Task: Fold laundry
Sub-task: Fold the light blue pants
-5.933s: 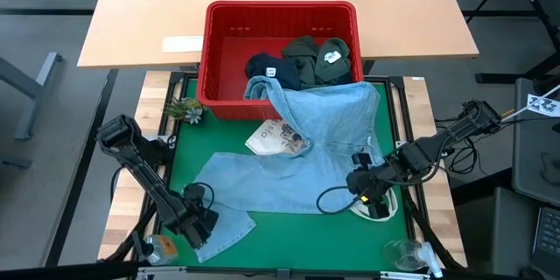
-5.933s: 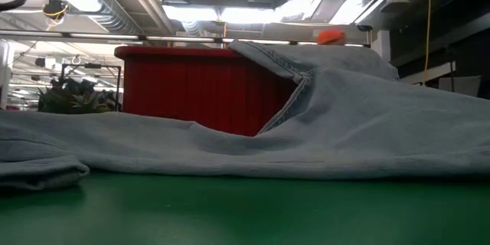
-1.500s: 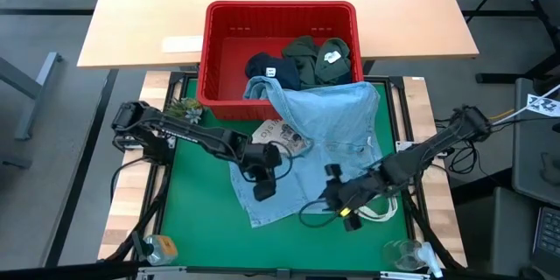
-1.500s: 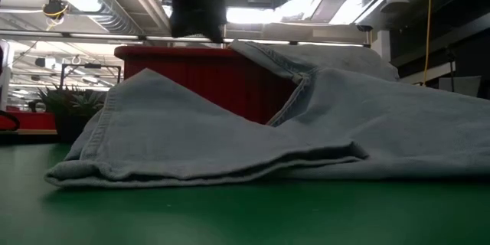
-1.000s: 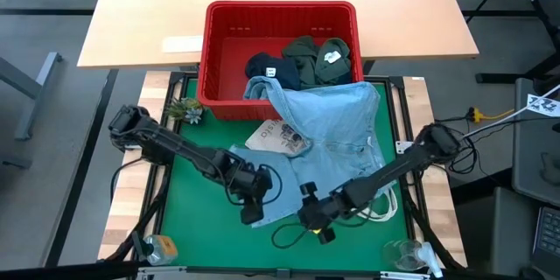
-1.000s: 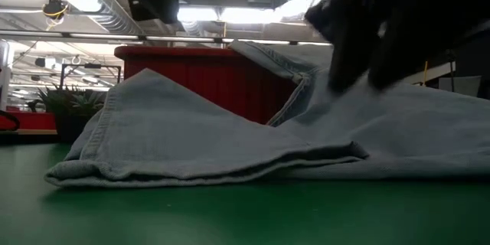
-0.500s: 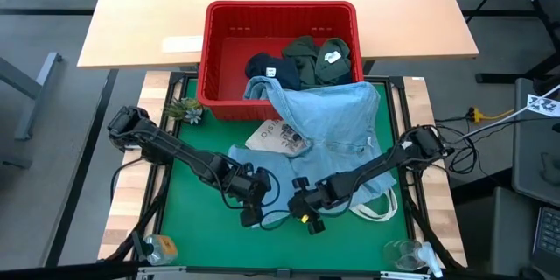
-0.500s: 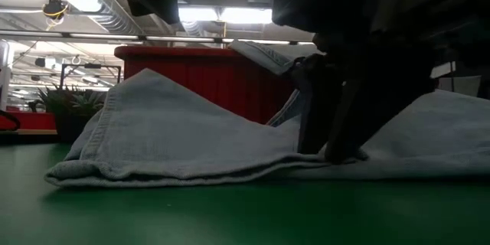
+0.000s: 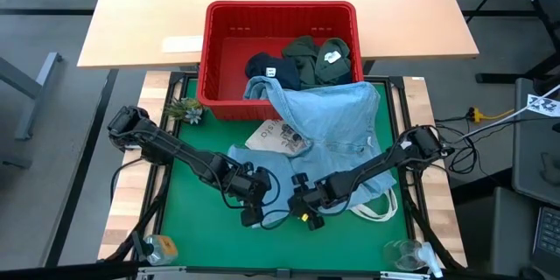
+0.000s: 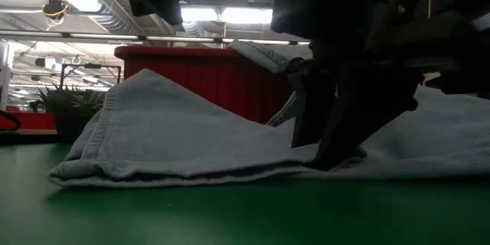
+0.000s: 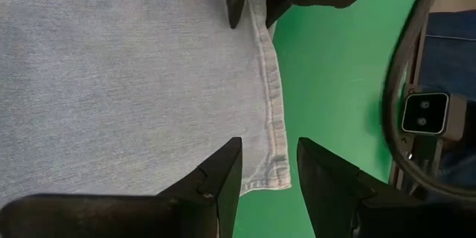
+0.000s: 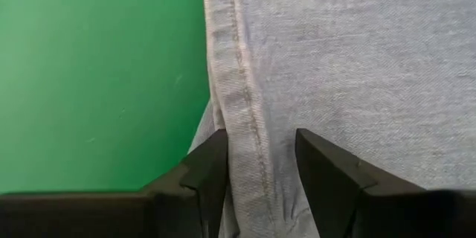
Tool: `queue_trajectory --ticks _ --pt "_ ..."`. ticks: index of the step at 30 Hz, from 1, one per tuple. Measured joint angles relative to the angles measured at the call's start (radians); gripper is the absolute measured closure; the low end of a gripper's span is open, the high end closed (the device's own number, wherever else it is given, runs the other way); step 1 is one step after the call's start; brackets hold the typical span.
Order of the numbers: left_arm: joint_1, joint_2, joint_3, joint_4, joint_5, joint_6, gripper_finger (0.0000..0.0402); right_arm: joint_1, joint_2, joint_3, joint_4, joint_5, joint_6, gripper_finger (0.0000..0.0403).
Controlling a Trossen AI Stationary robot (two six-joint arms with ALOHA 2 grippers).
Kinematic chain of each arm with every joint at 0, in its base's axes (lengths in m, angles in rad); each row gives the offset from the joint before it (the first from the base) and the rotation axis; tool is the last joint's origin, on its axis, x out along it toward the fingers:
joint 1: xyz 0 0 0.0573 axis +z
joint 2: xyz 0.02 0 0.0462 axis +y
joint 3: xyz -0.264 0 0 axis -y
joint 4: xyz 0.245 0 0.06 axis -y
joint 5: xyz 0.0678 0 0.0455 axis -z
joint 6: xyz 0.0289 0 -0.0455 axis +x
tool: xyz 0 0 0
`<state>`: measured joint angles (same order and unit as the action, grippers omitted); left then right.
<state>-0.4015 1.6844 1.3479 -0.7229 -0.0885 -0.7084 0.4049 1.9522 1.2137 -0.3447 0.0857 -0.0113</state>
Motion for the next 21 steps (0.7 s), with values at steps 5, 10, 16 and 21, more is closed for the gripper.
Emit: queue_trajectory --ticks 5,10,16,21 --pt "0.000 0.000 0.000 0.000 0.000 -0.035 0.0278 0.000 0.000 0.000 0.000 -0.058 -0.023 0.0246" --pt "-0.001 0.000 0.000 0.001 0.000 -0.045 0.0278 0.000 0.000 0.000 0.000 -0.078 -0.024 0.0246" --pt "0.000 0.000 0.000 0.001 -0.001 -0.049 0.0278 0.000 0.000 0.000 -0.002 -0.033 -0.055 0.0246" --pt "-0.001 0.000 0.000 0.001 -0.001 -0.049 0.0278 0.001 0.000 0.000 -0.005 0.006 -0.076 0.0246"
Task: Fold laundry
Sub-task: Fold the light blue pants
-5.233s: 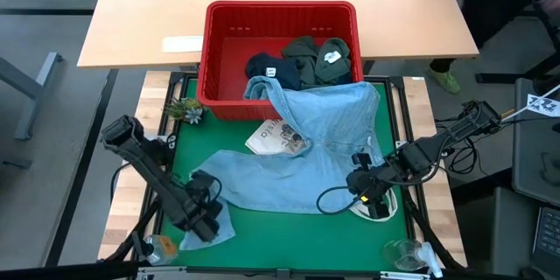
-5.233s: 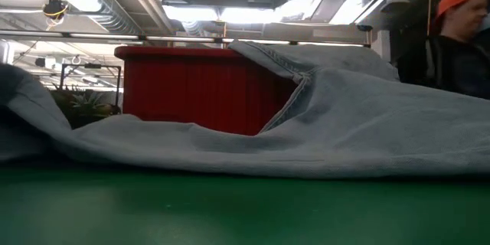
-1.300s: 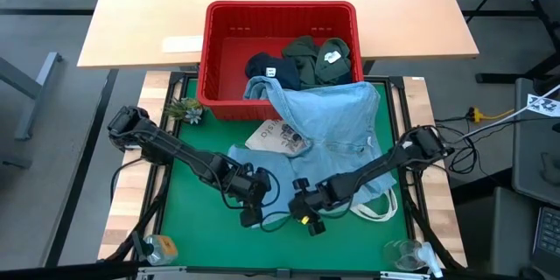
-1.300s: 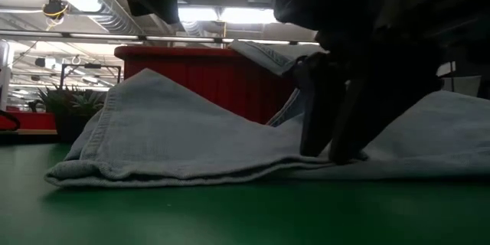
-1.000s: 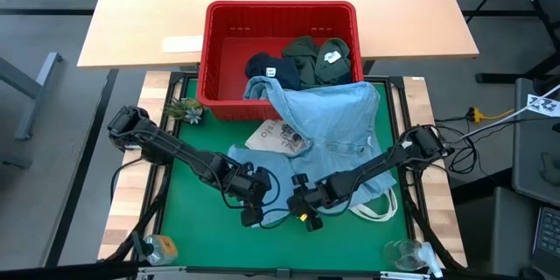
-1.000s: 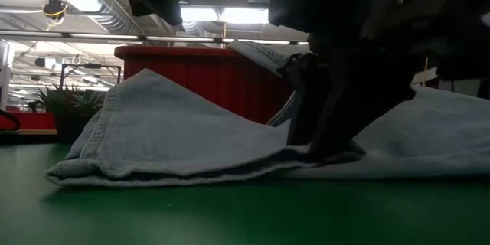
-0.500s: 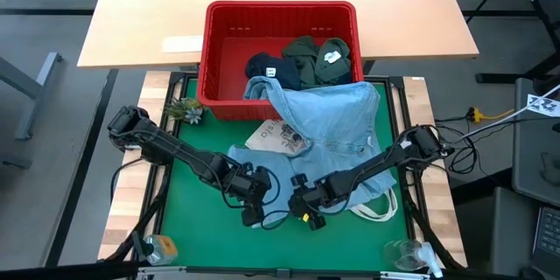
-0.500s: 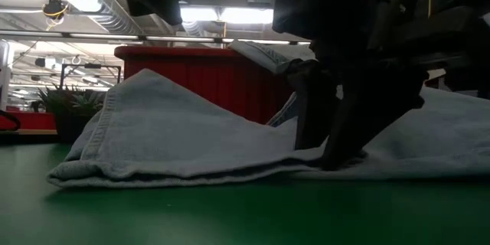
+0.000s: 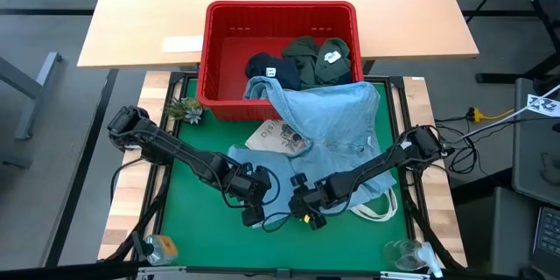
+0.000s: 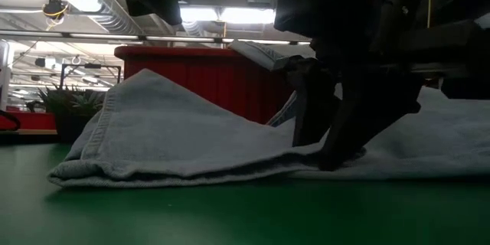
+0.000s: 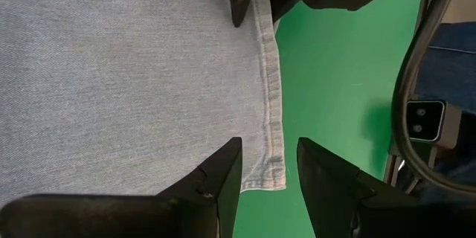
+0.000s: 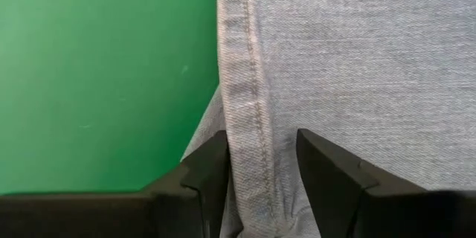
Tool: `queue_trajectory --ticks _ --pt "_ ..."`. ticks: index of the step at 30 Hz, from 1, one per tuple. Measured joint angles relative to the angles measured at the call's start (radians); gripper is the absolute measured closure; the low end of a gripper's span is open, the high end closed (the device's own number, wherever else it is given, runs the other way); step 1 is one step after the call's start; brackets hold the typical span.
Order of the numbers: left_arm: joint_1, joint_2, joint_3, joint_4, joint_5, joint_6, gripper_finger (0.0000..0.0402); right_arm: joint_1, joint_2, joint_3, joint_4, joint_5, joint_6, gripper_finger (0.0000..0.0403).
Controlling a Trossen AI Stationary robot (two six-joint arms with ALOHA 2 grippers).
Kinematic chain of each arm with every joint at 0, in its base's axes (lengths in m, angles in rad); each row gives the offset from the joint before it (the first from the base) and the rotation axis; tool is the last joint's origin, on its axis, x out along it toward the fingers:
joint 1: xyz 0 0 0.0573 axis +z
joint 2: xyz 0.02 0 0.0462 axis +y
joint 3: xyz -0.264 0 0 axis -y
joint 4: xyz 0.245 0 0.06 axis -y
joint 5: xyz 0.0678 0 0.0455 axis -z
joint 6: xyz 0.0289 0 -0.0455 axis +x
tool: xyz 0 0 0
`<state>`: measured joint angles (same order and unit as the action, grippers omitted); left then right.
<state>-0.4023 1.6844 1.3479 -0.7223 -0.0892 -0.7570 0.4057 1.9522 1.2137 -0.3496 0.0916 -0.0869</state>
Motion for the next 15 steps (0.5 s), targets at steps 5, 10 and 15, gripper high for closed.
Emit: queue_trajectory --ticks 5,10,15 --pt "0.000 0.000 0.000 0.000 0.000 0.000 0.0278 0.000 0.008 0.000 -0.002 0.003 -0.001 0.0248" --pt "0.000 0.000 0.000 0.002 0.000 0.000 0.0278 0.000 0.022 0.002 -0.001 -0.016 0.002 0.0287" --pt "-0.003 0.000 0.000 0.001 0.005 0.000 0.0278 -0.001 0.020 0.002 0.010 -0.012 0.002 0.0372"
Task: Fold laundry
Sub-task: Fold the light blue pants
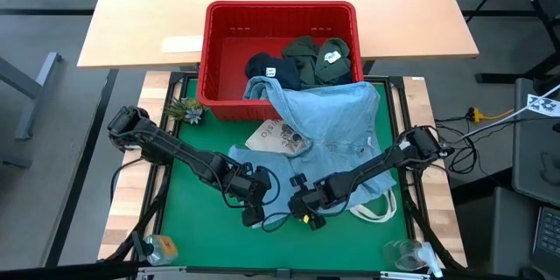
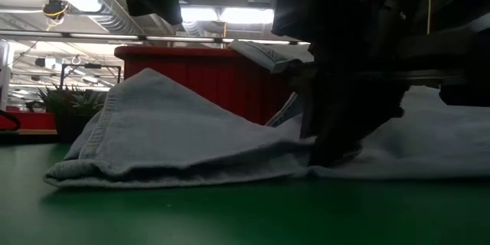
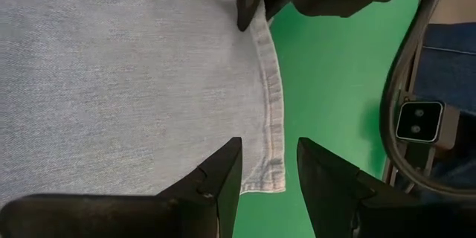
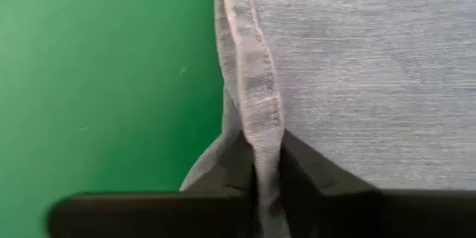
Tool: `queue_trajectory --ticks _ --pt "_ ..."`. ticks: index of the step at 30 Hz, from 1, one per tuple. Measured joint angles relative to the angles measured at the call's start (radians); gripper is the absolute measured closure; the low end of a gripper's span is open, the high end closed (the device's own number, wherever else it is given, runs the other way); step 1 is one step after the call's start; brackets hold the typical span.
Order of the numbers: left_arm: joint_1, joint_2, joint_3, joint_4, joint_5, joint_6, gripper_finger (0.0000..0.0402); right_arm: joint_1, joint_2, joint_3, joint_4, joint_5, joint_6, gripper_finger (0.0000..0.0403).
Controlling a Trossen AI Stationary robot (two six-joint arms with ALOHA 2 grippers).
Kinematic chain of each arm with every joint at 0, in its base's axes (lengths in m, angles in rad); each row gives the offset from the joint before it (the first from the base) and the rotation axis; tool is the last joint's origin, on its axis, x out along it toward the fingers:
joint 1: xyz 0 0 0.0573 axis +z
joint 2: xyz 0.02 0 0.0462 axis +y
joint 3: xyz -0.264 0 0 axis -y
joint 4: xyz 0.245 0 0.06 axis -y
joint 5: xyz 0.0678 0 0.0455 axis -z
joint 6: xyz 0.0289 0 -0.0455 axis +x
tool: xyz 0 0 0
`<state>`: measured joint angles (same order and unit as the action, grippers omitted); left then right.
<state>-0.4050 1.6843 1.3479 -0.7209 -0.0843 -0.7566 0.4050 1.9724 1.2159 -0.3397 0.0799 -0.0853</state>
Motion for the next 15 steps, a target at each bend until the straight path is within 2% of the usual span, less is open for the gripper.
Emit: queue_trajectory --ticks 3,9,15 --pt "-0.014 -0.013 0.000 -0.009 0.004 0.004 0.0278 0.000 0.000 0.019 -0.022 -0.001 0.000 0.0390" --pt "-0.077 -0.073 0.000 -0.060 -0.013 -0.033 0.0278 0.000 0.002 0.123 -0.099 -0.020 0.002 0.0356" --pt "-0.162 -0.115 0.000 -0.092 -0.098 -0.146 0.0278 0.000 0.002 0.244 -0.191 -0.020 0.002 0.0382"
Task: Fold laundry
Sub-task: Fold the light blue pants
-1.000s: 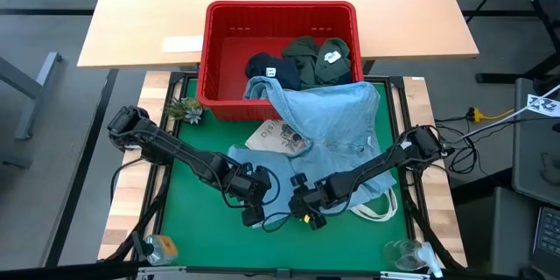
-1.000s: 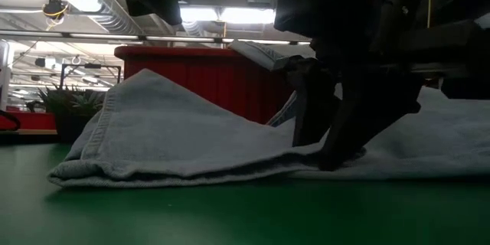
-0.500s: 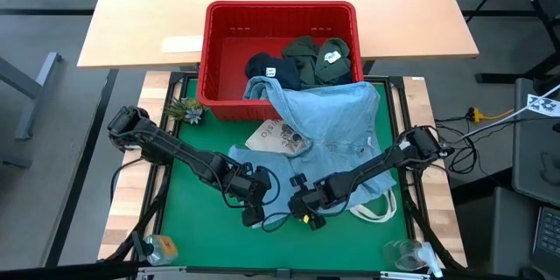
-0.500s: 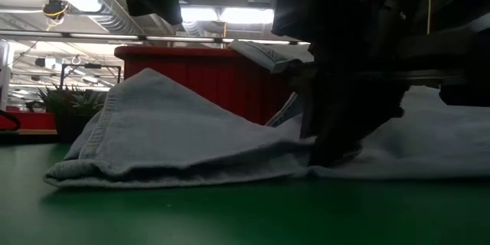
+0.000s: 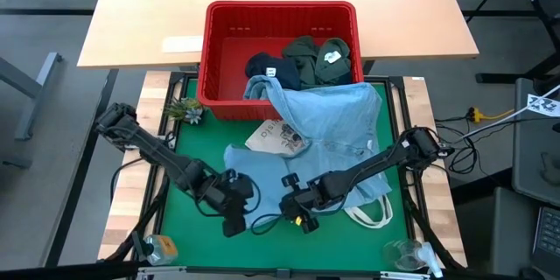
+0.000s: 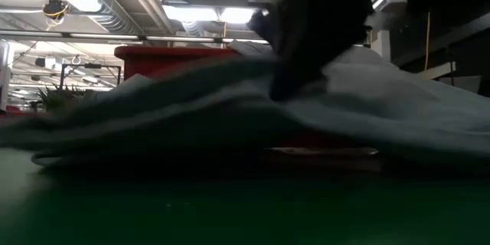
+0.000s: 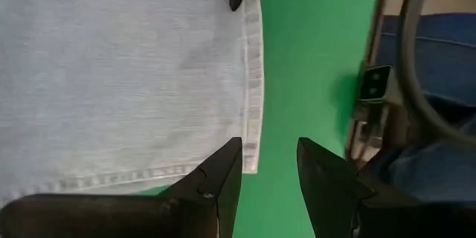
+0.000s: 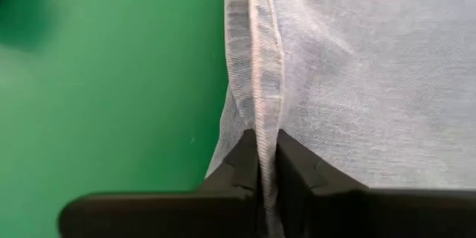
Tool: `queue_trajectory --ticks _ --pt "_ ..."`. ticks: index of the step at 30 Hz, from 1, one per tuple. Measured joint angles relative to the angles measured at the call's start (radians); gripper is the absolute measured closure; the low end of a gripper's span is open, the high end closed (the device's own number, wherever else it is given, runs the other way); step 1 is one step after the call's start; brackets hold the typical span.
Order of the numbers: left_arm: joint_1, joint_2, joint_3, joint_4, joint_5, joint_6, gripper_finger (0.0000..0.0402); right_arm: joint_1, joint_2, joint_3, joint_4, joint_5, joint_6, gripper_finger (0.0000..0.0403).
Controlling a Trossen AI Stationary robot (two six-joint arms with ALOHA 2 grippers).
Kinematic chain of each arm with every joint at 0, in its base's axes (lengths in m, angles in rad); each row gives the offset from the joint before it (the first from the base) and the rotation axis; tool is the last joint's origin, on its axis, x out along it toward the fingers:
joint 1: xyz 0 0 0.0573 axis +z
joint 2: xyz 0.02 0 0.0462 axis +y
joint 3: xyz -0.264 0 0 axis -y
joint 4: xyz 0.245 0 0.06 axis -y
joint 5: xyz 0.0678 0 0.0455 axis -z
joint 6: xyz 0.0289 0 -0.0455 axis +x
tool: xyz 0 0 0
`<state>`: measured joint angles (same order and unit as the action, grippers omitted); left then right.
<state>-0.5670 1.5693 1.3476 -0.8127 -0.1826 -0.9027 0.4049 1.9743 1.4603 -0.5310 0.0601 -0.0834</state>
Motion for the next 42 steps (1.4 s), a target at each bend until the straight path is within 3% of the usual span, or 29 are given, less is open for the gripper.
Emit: queue_trajectory --ticks 15,21,28,37,42 --pt "-0.140 0.012 0.000 0.038 -0.172 -0.143 0.0278 0.000 0.028 0.031 -0.109 -0.019 0.000 0.0377" --pt "-0.162 0.089 0.000 0.108 -0.305 -0.143 0.0278 0.000 0.040 0.030 -0.100 -0.024 0.003 0.0377" --pt "-0.163 0.188 0.000 0.112 -0.239 -0.144 0.0278 0.000 0.046 0.031 -0.100 -0.026 0.003 0.0375" --pt "-0.136 0.287 0.000 0.114 -0.063 -0.214 0.0278 0.000 0.046 0.031 -0.100 -0.026 0.003 0.0375" --pt "-0.119 0.319 0.000 0.128 -0.037 -0.210 0.0278 0.000 0.046 0.031 -0.101 -0.026 0.003 0.0375"
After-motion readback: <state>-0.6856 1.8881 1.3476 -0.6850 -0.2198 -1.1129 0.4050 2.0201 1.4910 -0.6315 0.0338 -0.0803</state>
